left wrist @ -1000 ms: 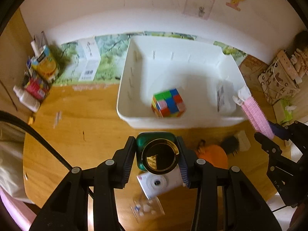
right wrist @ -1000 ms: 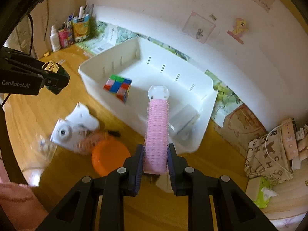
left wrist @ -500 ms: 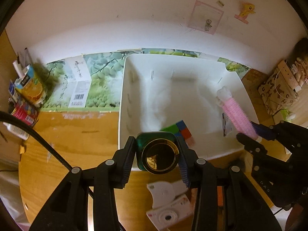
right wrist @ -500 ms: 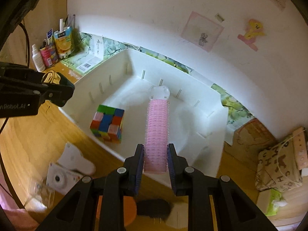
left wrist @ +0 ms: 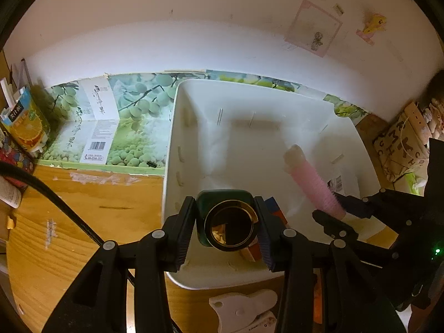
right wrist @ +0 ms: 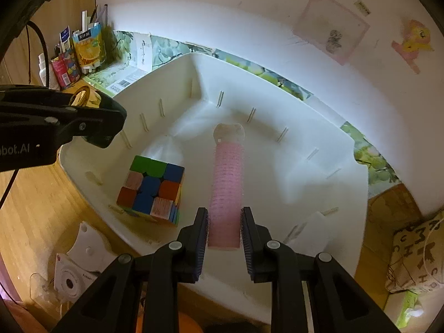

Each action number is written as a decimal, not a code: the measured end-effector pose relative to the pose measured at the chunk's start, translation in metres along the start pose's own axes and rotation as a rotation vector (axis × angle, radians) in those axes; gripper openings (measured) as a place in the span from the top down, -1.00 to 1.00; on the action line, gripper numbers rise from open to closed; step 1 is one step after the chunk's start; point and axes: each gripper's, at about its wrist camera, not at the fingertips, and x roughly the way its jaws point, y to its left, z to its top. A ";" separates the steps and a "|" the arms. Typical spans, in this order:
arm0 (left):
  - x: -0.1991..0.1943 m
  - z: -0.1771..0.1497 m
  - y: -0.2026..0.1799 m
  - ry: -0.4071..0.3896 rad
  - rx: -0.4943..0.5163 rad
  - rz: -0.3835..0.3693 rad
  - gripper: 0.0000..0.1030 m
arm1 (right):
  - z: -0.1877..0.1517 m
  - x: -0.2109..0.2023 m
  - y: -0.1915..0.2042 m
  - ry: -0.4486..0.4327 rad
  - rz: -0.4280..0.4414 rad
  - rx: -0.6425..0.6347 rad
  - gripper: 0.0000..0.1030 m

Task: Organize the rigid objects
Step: 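Open the left tool releasing the tin while the right tool releases the roller into the bin, then withdraw both tools from the bin toward the remaining desk items, then grasp the clear plastic box with the left tool while the right tool grasps the beige round compact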

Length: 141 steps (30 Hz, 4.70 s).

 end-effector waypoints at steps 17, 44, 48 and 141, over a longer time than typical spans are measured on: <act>-0.012 0.002 -0.002 -0.034 -0.001 0.010 -0.17 | -0.003 -0.003 -0.013 -0.001 -0.033 0.072 0.14; -0.098 -0.068 0.001 -0.155 0.018 -0.001 -0.55 | -0.042 -0.134 -0.008 -0.198 -0.223 0.165 -0.45; -0.106 -0.084 0.004 -0.147 0.028 0.003 -0.55 | -0.060 -0.148 -0.004 -0.217 -0.223 0.218 -0.46; 0.024 -0.156 -0.025 0.594 -0.169 0.160 -0.49 | -0.201 -0.052 0.050 0.031 0.055 0.213 -0.59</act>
